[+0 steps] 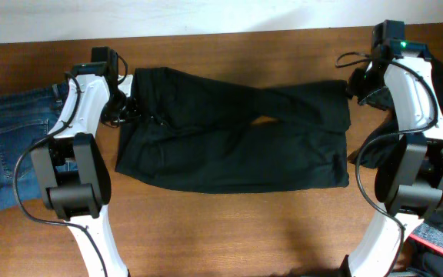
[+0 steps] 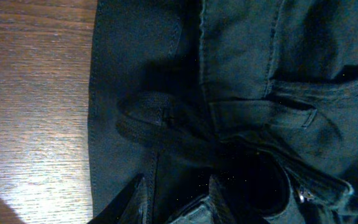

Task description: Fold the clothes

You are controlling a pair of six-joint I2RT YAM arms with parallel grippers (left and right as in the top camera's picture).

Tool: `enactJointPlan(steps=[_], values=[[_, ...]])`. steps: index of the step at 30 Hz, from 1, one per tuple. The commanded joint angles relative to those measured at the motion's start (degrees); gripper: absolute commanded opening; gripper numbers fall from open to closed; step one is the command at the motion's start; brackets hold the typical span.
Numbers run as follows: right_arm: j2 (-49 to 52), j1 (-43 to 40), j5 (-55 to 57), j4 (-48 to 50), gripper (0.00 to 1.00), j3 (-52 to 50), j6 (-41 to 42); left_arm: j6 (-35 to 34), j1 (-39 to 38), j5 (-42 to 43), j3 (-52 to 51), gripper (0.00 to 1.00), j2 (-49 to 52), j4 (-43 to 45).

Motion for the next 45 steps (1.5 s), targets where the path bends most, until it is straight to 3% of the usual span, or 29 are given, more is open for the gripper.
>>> enactJointPlan(steps=[1, 6, 9, 19, 22, 24, 25, 30, 35, 37, 40, 42, 44, 45], values=[[-1.16, -1.11, 1.31, -1.62, 0.66, -0.09, -4.35, 0.98, -0.17, 0.59, 0.57, 0.33, -1.42, -0.26], [-1.11, -1.38, -6.88, -3.45, 0.71, -3.61, -10.25, 1.14, -0.17, 0.59, 0.57, 0.33, -1.42, -0.22], [-1.09, -1.27, -7.63, 0.66, 0.77, -7.48, -12.2, 1.16, -0.17, 0.59, 0.57, 0.33, -1.42, 0.07], [-1.09, -1.27, -13.77, 19.45, 0.78, -21.75, -14.71, 2.12, -0.17, 0.61, 0.57, 0.33, -1.42, 0.09], [-1.09, -1.27, -16.7, 23.23, 0.62, -24.57, -14.67, 2.23, -0.17, 0.59, 0.57, 0.33, -1.42, 0.04], [-1.09, -1.27, -17.66, 23.34, 0.13, -25.05, -14.67, 2.23, -0.17, 0.59, 0.57, 0.33, -1.42, -0.04], [-1.25, -1.27, -18.95, 22.01, 0.04, -25.0, -14.62, 2.25, -0.17, 0.59, 0.57, 0.33, -1.42, -0.07], [-3.8, -1.27, -21.33, 13.18, 0.04, -23.04, -13.88, 2.25, -0.17, 0.59, 0.57, 0.33, -1.42, -0.02], [-8.7, -1.25, -26.18, -8.63, 0.04, -14.45, -13.81, 2.25, -0.17, 0.59, 0.57, 0.33, -1.42, -0.04], [-10.73, -1.01, -31.95, -15.69, 0.04, -9.03, -18.82, 2.23, -0.17, 0.59, 0.57, 0.33, -1.42, 0.0], [-12.48, -0.92, -39.95, -15.26, 0.04, 1.86, -22.25, 2.23, -0.17, 0.61, 0.57, 0.33, -1.42, 0.31], [-12.33, -1.42, -30.82, -2.71, 0.27, 7.87, -11.76, 2.23, -0.17, 0.61, 0.57, 0.33, -1.42, 0.37], [-11.93, -1.44, -13.6, 3.17, 0.38, 7.78, 3.8, 2.21, -0.2, 0.63, 0.57, 0.33, -1.42, 0.17], [-11.17, -1.42, -6.05, 2.73, 0.38, 7.41, 10.51, 2.21, -0.2, 0.63, 0.57, 0.33, -1.42, -0.11]])
